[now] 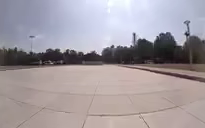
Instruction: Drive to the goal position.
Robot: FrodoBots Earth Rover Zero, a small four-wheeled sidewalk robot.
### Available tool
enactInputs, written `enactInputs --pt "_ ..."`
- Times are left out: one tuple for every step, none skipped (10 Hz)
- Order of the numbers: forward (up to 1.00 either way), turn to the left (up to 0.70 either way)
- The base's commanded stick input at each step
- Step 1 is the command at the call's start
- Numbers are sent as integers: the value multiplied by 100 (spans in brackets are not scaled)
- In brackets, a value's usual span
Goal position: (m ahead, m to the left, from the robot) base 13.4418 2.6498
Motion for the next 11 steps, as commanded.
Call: enactInputs --pt "70 0" --pt "70 0" --pt "70 0" --pt "70 0" --pt "70 0" --pt "70 0" --pt "70 0" --pt "70 0" --pt "70 0" --pt "70 0" --pt "70 0"
